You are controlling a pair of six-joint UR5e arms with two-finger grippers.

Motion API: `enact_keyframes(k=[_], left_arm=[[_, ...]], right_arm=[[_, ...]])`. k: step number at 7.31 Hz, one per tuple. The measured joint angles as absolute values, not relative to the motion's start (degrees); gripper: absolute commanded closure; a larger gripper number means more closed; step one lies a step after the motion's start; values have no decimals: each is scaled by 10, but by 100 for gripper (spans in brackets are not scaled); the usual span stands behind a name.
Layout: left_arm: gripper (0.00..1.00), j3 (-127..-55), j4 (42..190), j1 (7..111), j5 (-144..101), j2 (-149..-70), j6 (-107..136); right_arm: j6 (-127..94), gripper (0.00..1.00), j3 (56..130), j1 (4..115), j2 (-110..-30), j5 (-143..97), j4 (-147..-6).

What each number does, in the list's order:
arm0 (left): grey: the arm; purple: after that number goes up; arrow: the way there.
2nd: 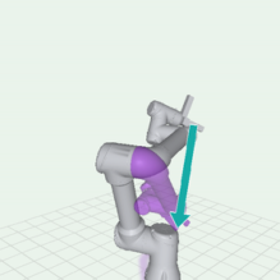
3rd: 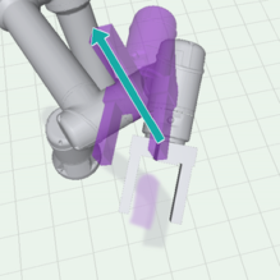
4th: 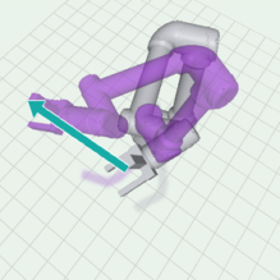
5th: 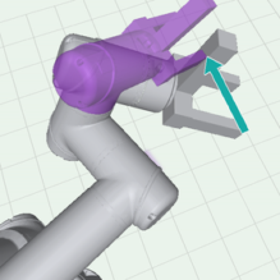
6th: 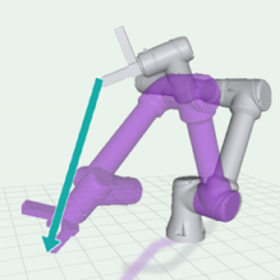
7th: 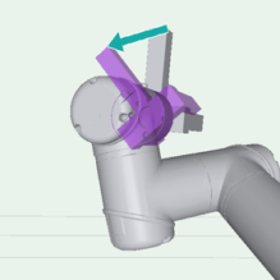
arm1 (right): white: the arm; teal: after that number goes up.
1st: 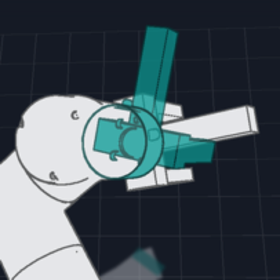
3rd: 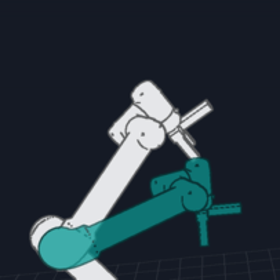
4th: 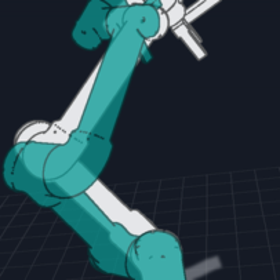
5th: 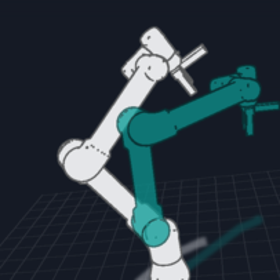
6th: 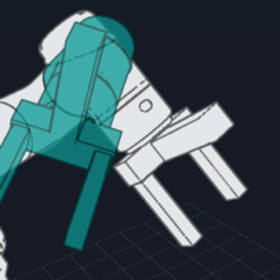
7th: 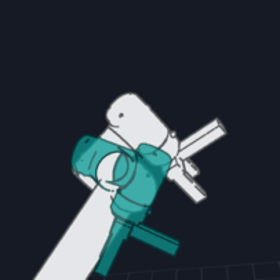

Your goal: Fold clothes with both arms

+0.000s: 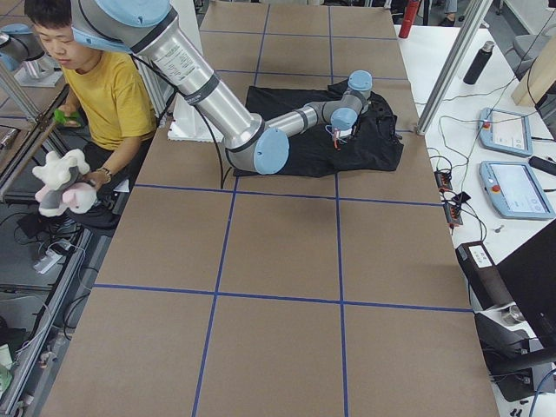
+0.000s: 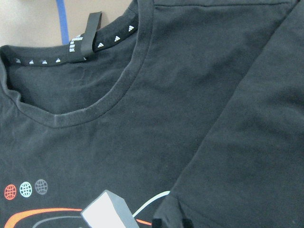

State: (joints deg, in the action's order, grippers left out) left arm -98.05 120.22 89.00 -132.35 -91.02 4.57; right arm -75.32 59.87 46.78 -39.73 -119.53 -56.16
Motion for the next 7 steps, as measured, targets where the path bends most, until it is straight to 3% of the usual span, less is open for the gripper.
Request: enact_keyframes(k=[3,5,7], left_arm=[[0,-950,1216,861,-1324,-951,91],[1,-925,1271,823,-1324,-976,180],[1,-848,1327,785,-1322,-1046,270]], right_arm=[[-753,0,649,481,-427,-1227,-565],[-753,0,733,490,-501,-1267,-566],[-753,0,841,492,-597,-1282,-565]])
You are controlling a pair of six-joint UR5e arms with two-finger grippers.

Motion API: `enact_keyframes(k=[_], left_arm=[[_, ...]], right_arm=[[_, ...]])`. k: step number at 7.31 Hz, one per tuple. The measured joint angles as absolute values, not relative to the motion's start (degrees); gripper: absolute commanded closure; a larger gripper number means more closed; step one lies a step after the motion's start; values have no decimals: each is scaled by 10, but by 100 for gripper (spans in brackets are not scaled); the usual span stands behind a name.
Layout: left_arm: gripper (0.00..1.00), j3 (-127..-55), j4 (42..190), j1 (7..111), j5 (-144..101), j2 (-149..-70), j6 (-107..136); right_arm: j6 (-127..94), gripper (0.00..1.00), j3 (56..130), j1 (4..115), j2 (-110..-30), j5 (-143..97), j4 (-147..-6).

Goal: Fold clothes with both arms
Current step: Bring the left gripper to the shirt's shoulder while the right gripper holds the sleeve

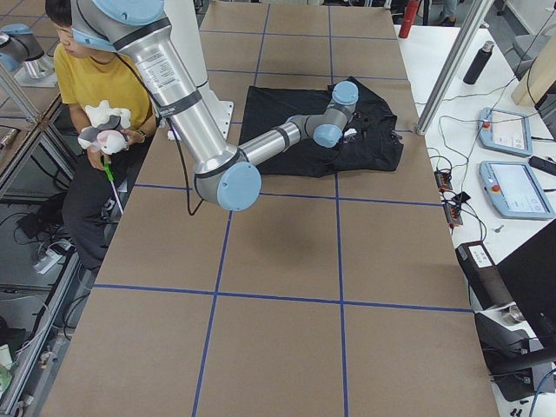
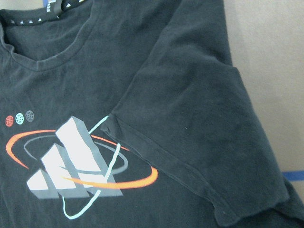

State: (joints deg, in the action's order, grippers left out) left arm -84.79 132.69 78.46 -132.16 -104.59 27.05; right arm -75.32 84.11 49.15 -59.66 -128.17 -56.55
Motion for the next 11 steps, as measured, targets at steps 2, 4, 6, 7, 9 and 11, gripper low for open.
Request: enact_keyframes(k=[2,4,6,7,9,11], left_arm=[[1,-749,1348,725,-1320,-1124,301],[1,-647,1360,660,-1317,-1202,308],[7,-584,1365,624,-1296,-1243,311],[10,-564,1368,616,-1286,-1254,315],[22,-544,1371,601,-1283,-1267,371],[39,-534,1380,590,-1285,-1271,430]], right_arm=[[-753,0,912,492,-655,-1284,-566],[-754,0,954,491,-687,-1282,-566],[-754,0,968,491,-701,-1280,-566],[-754,0,970,491,-705,-1279,-566],[-754,0,971,489,-711,-1275,-564],[-754,0,971,487,-712,-1273,-564]])
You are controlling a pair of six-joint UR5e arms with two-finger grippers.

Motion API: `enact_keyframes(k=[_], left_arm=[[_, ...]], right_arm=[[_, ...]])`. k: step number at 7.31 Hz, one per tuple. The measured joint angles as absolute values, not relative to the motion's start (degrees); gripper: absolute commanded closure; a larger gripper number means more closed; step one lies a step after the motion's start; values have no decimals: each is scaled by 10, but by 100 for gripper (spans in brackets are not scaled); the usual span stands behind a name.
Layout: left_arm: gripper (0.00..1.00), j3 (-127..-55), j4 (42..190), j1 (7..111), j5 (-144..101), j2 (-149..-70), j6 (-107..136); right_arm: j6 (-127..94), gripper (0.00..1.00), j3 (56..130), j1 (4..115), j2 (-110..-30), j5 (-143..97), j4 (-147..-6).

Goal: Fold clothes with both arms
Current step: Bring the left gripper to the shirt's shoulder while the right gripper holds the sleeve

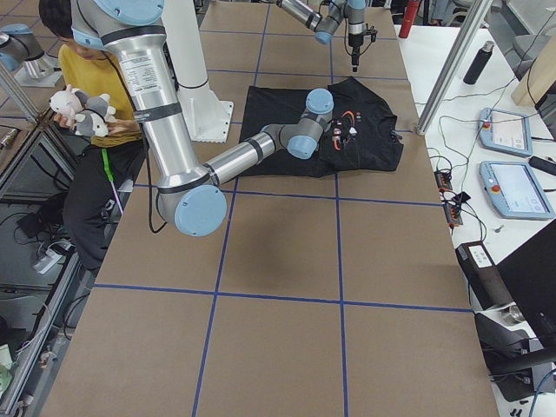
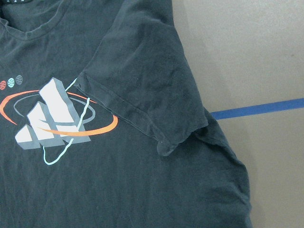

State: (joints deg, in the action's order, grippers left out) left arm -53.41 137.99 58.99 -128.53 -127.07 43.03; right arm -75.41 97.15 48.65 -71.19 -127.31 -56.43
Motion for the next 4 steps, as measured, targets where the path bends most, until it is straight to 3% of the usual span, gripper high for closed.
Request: enact_keyframes(k=[1,3,4], left_arm=[[49,-526,1401,582,-1285,-1271,457],[59,-505,1449,569,-1281,-1269,481],[81,-502,1458,567,-1280,-1269,483]], right_arm=[[-754,0,971,485,-712,-1273,-564],[-754,0,971,484,-710,-1273,-564],[-754,0,971,483,-710,-1273,-564]])
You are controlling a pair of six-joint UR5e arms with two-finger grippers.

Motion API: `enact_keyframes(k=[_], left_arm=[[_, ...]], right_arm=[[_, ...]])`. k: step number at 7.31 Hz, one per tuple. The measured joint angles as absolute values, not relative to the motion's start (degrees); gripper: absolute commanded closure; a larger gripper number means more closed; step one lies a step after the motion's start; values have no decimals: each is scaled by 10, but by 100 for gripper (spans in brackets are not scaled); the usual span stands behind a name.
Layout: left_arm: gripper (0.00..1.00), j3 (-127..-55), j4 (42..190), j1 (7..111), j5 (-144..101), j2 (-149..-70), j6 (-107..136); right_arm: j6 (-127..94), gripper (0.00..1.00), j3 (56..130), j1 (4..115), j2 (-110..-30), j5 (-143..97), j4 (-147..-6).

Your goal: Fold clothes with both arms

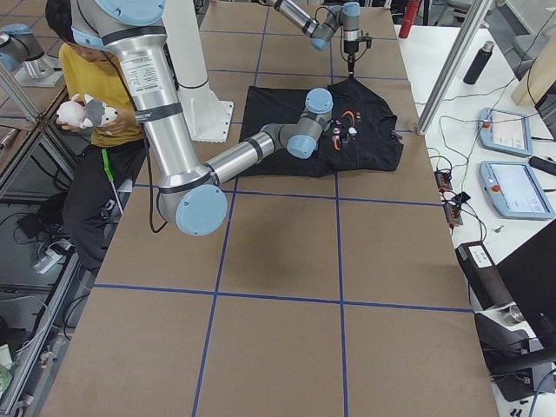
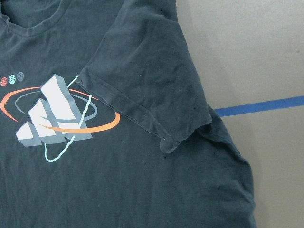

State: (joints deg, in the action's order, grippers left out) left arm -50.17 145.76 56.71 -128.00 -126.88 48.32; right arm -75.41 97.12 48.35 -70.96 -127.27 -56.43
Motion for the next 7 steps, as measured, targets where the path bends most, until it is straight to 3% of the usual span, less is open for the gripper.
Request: enact_keyframes(k=[1,5,7], left_arm=[[100,-501,1461,566,-1280,-1269,484],[100,-512,1463,570,-1282,-1270,493],[100,-567,1458,579,-1285,-1269,539]], right_arm=[[-754,0,971,483,-709,-1273,-564],[-754,0,971,482,-705,-1273,-564],[-754,0,969,480,-704,-1273,-564]])
